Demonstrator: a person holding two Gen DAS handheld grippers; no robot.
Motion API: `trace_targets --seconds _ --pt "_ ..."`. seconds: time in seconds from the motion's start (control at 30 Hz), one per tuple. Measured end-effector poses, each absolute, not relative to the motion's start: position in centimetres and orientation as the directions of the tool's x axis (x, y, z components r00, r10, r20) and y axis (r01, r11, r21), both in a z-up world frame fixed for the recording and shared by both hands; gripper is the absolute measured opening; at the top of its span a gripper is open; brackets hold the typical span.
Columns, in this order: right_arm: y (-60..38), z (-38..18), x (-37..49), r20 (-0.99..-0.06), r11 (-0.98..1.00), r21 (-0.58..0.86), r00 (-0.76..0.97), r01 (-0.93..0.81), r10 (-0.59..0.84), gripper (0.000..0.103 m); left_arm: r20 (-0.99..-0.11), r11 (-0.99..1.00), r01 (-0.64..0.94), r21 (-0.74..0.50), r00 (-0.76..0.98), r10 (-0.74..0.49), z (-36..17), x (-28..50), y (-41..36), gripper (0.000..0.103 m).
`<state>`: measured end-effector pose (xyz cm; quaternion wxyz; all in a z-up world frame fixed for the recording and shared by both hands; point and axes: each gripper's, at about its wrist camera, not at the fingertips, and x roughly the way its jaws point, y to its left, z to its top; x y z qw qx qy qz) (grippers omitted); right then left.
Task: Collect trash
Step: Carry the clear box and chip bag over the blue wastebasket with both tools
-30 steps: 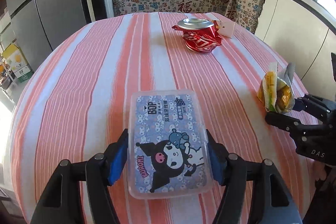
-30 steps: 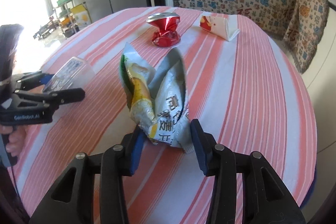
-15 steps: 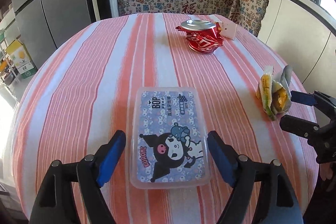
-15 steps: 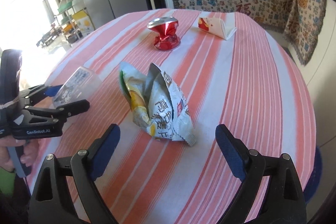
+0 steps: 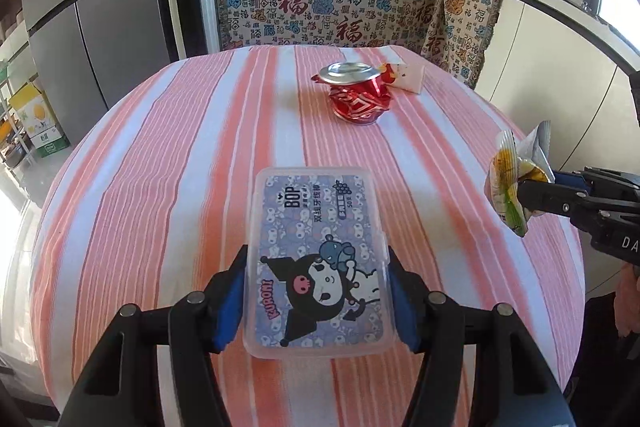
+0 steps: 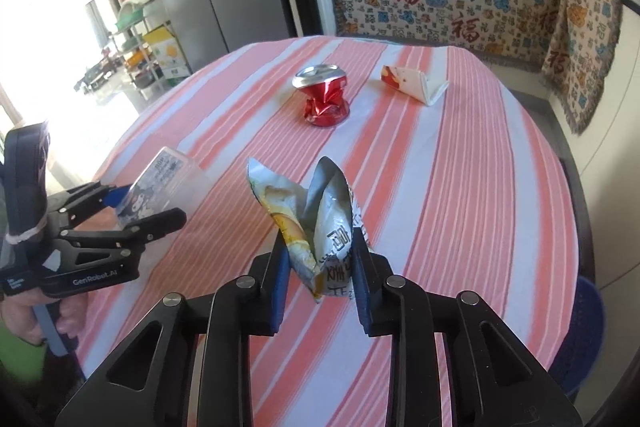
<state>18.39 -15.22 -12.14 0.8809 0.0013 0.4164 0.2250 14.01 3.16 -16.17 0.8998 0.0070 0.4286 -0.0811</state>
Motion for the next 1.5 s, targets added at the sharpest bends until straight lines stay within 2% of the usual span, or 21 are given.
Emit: trace_targets --seconds 0.3,0.87,1.3,1.5 --pt "-21.7 -10.1 16.0 -0.701 0.917 0.246 0.596 -0.314 0.392 0.027 -0.757 0.966 0.257 -0.035 0.625 -0.193 -14.5 14.0 -4.0 0.062" --pt "-36.9 -10.4 14.0 -0.709 0.959 0.275 0.659 -0.070 0.251 0.028 -0.757 0.887 0.462 -0.020 0.573 -0.316 -13.7 15.1 -18.4 0.062" --pt "-48.9 -13.6 13.7 -0.781 0.949 0.280 0.610 0.144 0.138 0.028 -0.767 0.776 0.619 -0.124 0.436 -0.470 -13.6 16.2 -30.7 0.062" --pt "-55.0 -15.9 15.0 -0.809 0.913 0.310 0.577 0.264 0.107 0.028 -0.773 0.713 0.670 -0.205 0.335 -0.538 -15.7 18.0 -38.3 0.062"
